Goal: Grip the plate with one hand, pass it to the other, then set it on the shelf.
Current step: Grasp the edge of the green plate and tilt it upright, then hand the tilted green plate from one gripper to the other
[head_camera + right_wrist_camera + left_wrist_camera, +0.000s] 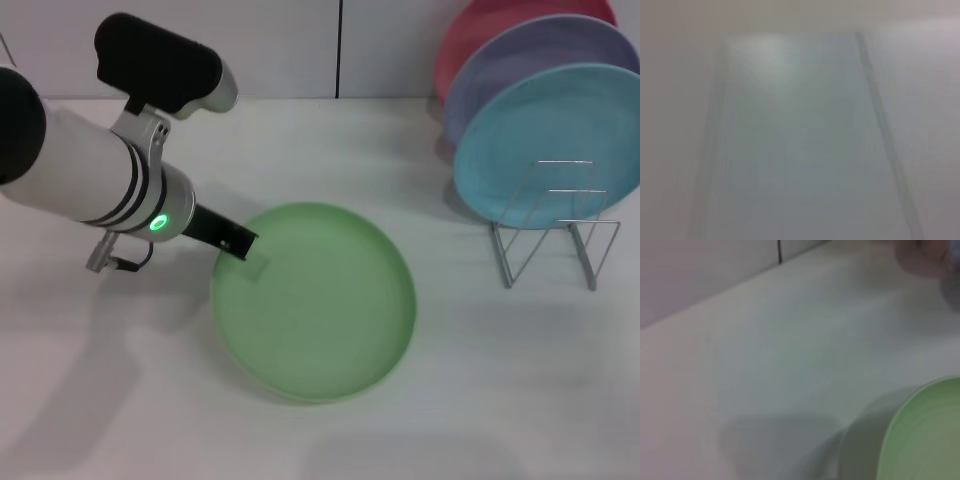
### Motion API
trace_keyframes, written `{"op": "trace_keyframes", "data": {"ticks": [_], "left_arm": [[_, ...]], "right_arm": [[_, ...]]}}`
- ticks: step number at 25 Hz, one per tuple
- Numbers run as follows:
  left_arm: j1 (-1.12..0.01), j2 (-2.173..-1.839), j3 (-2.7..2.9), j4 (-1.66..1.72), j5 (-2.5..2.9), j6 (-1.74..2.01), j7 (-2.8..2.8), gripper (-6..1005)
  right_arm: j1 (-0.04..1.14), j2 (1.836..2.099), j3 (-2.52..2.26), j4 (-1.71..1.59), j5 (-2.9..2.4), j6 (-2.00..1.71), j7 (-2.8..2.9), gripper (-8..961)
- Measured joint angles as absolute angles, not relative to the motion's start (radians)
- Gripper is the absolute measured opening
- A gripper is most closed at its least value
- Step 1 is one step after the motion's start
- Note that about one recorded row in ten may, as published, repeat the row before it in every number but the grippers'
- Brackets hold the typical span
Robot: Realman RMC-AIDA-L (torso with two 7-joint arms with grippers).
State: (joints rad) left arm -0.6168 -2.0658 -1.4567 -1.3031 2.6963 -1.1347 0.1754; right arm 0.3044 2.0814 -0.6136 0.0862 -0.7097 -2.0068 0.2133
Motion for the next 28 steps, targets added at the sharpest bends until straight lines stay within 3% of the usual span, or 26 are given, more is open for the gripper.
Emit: {"op": "trace_keyframes", "data": {"ticks": [6, 11, 18, 24, 28], "left_arm": [[-0.602, -2.064, -1.483, -1.412, 2.701, -1.165, 0.183, 33], [-0.593, -2.063, -1.503, -1.49, 2.712, -1.194, 0.184, 34], [-0.59, -2.063, -1.536, -1.582, 2.735, -1.224, 0.184, 40], [-0.59, -2.064, -1.551, -1.627, 2.748, -1.217, 0.184, 44], [-0.599, -2.064, -1.57, -1.649, 2.749, -1.216, 0.19, 48]], "right_arm": [[0.398, 2.078, -0.614, -0.066, -0.844, -2.095, 0.446, 699], [0.456, 2.083, -0.626, -0.396, -0.967, -1.858, 0.888, 698], [0.456, 2.073, -0.745, -0.935, -1.359, -1.45, 1.76, 698], [0.474, 2.073, -0.765, -1.191, -1.837, -1.436, 2.269, 698], [0.541, 2.052, -0.77, -1.256, -2.063, -1.446, 2.442, 697]]}}
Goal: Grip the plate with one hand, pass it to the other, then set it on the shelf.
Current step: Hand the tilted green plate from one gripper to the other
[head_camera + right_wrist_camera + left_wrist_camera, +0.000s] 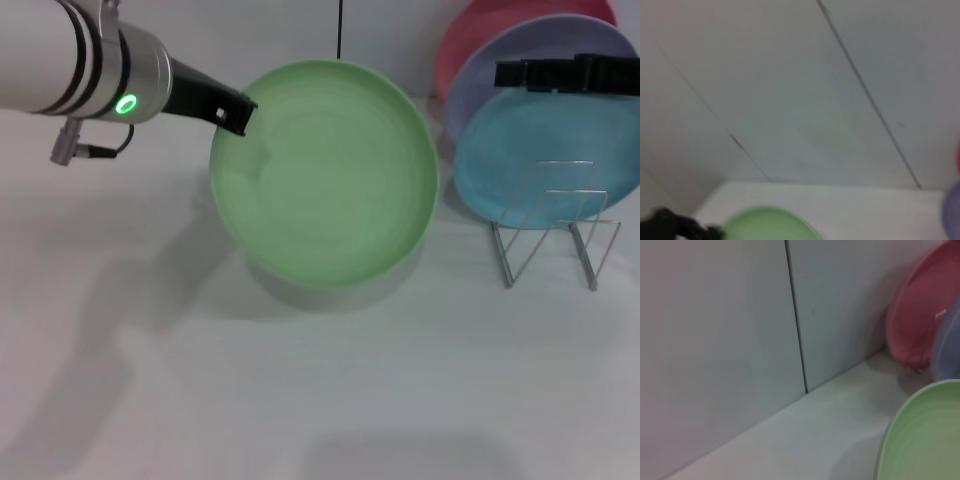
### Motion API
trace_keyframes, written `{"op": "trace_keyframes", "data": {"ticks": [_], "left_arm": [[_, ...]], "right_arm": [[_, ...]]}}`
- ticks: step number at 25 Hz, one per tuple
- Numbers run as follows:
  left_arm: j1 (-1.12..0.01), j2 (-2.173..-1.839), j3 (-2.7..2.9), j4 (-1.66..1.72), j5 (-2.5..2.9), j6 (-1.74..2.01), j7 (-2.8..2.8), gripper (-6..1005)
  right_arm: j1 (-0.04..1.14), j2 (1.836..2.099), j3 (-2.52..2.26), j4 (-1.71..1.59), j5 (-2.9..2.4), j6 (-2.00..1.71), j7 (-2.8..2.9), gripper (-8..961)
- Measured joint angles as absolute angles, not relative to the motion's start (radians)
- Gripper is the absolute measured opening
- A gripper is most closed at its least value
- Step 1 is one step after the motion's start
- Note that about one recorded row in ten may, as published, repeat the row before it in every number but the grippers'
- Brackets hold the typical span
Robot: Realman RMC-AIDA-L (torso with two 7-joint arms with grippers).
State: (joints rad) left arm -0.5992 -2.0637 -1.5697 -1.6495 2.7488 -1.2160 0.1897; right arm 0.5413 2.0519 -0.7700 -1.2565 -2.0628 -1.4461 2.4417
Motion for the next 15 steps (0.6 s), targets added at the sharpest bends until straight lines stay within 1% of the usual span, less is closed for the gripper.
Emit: {"op": "trace_keyframes", "data": {"ticks": [4, 7, 9, 15], "left_arm": [[-0.602, -2.065, -1.585, -1.676, 2.745, -1.216, 0.207, 51], [-0.605, -2.064, -1.588, -1.69, 2.742, -1.215, 0.208, 53], [-0.606, -2.064, -1.59, -1.689, 2.742, -1.214, 0.208, 55], [-0.588, -2.065, -1.58, -1.64, 2.74, -1.156, 0.21, 60]], "right_arm": [[0.639, 2.01, -0.761, -1.199, -2.161, -1.482, 2.515, 696], [0.693, 1.993, -0.763, -1.133, -2.172, -1.489, 2.523, 695], [0.715, 1.988, -0.767, -1.097, -2.173, -1.487, 2.522, 695], [0.734, 2.002, -0.768, -1.072, -2.172, -1.467, 2.499, 693]]}}
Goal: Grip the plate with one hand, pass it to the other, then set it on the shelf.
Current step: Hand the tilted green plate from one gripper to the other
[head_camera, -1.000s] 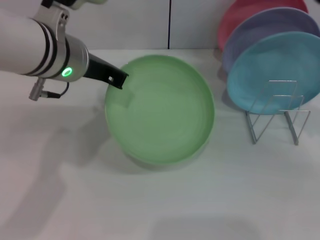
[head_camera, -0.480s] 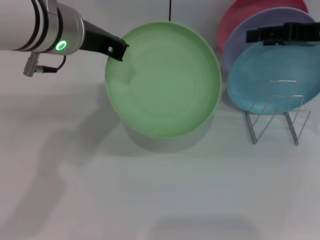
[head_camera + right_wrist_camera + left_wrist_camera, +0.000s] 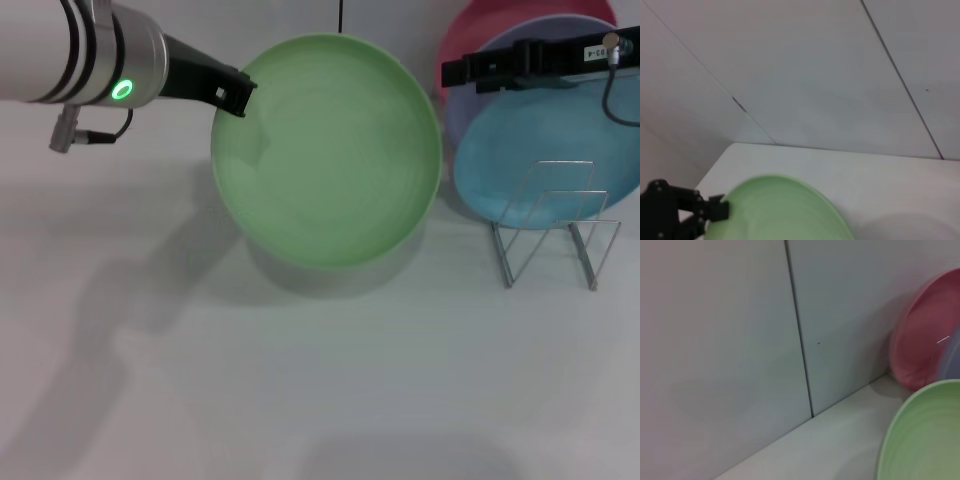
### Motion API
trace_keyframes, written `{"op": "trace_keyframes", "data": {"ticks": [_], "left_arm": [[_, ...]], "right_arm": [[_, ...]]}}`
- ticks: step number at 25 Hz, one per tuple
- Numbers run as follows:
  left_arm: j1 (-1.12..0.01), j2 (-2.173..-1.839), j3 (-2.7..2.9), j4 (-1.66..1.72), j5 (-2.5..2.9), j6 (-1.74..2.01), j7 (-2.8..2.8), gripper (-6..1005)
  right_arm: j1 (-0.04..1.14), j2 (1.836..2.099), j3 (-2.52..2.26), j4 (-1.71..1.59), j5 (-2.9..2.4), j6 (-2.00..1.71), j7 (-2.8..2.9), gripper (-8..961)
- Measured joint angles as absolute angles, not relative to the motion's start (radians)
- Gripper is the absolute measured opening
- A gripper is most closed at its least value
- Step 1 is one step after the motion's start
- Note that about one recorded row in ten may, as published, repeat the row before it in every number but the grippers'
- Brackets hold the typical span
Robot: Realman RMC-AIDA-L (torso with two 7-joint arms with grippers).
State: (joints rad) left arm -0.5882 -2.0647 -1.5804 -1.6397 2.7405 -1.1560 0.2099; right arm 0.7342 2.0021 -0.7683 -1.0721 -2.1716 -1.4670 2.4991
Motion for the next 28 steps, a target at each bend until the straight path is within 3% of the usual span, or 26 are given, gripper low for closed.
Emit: {"op": "trace_keyframes", "data": {"ticks": [21, 23, 28], "left_arm": [[-0.561, -2.066, -1.578, -1.562, 2.664, -1.07, 0.259, 76], [-0.564, -2.066, -1.58, -1.562, 2.663, -1.073, 0.259, 78], [-0.566, -2.065, -1.584, -1.554, 2.662, -1.071, 0.26, 82]], "right_arm": [[0.816, 1.99, -0.807, -0.929, -2.172, -1.444, 2.477, 688], [0.826, 1.967, -0.81, -0.927, -2.172, -1.473, 2.494, 687], [0.896, 1.871, -0.809, -0.846, -2.18, -1.529, 2.532, 686]]}}
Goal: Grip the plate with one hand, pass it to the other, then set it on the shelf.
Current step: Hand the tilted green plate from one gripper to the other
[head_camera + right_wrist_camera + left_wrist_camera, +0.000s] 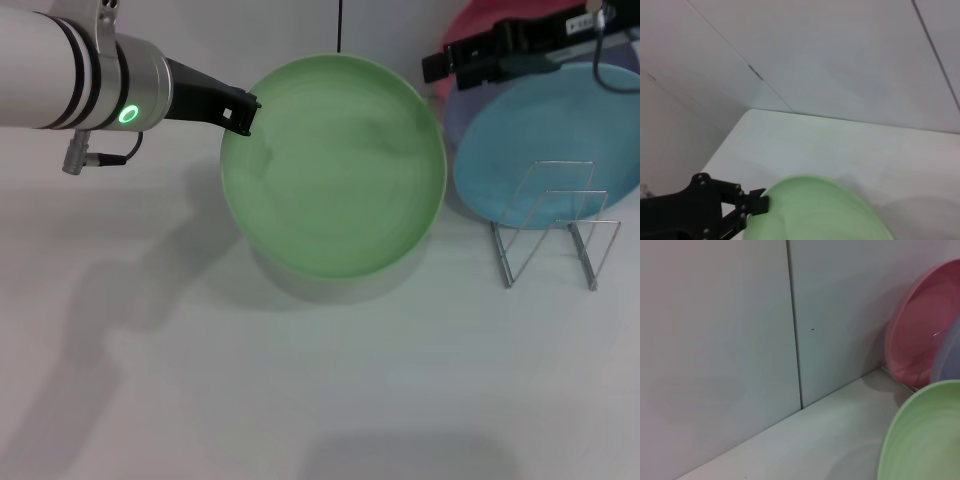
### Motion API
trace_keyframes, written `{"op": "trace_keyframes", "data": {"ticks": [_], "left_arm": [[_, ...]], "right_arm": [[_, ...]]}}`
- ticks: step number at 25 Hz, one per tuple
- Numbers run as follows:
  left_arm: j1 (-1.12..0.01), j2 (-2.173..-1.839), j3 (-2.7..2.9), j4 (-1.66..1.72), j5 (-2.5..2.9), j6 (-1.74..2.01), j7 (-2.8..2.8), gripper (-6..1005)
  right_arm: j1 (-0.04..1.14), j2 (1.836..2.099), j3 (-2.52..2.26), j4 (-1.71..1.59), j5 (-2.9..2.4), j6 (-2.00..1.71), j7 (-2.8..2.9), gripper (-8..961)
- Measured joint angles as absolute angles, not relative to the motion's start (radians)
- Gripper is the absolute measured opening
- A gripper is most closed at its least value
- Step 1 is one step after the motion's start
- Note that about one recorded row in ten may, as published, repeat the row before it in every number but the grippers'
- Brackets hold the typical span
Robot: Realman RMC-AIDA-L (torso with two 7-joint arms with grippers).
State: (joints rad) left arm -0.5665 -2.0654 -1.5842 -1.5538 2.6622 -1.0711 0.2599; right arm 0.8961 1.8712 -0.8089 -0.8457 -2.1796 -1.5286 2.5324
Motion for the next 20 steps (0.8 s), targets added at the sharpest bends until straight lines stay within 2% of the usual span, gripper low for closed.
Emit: {"op": "trace_keyframes", "data": {"ticks": [2, 4, 11, 20], "left_arm": [[-0.569, -2.065, -1.586, -1.548, 2.662, -1.07, 0.26, 83], [-0.572, -2.065, -1.587, -1.543, 2.662, -1.068, 0.261, 85], [-0.578, -2.064, -1.59, -1.535, 2.653, -1.059, 0.261, 90], [-0.585, -2.063, -1.591, -1.532, 2.65, -1.059, 0.261, 98]], "right_arm": [[0.932, 1.849, -0.802, -0.809, -2.209, -1.532, 2.538, 686], [0.955, 1.845, -0.8, -0.802, -2.244, -1.533, 2.545, 685], [0.991, 1.867, -0.819, -0.786, -2.322, -1.495, 2.552, 683], [0.99, 1.876, -0.822, -0.752, -2.327, -1.454, 2.526, 681]]}}
